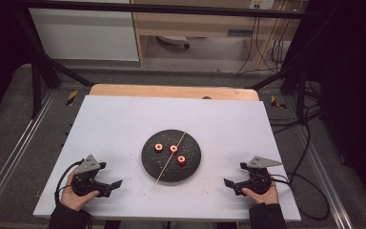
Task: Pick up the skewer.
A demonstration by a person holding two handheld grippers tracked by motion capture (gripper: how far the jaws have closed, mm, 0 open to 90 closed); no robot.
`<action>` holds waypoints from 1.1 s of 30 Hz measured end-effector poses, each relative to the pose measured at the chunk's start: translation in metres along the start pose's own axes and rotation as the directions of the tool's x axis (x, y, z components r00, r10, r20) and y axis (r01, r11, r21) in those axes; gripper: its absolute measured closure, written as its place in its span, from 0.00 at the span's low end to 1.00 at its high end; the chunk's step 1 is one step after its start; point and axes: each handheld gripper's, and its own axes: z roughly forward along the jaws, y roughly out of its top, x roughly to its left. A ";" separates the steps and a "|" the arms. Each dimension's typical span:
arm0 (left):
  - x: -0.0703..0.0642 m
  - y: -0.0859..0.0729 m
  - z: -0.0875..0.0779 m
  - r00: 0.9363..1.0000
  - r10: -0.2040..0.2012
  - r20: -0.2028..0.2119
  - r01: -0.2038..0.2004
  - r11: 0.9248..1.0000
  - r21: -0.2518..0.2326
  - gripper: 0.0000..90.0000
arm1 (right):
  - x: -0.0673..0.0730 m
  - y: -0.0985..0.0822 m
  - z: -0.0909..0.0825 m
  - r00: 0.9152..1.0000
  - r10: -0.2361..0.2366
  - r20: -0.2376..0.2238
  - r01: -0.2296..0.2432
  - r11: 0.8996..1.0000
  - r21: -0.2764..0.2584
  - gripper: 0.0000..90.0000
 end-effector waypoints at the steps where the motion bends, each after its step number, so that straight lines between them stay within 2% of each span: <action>1: 0.000 0.000 0.000 1.000 0.001 -0.001 -0.001 1.000 0.001 0.04 | 0.000 0.000 0.000 1.000 0.000 0.000 0.000 1.000 0.000 0.01; 17: -0.005 0.004 0.003 1.000 -0.005 0.003 0.005 1.000 -0.004 0.04 | -0.001 0.001 0.000 1.000 -0.002 0.009 0.002 1.000 -0.008 0.01; 33: -0.016 0.014 0.013 1.000 0.010 0.010 -0.010 1.000 0.011 0.04 | -0.001 0.001 0.001 1.000 0.002 0.008 -0.002 1.000 -0.003 0.01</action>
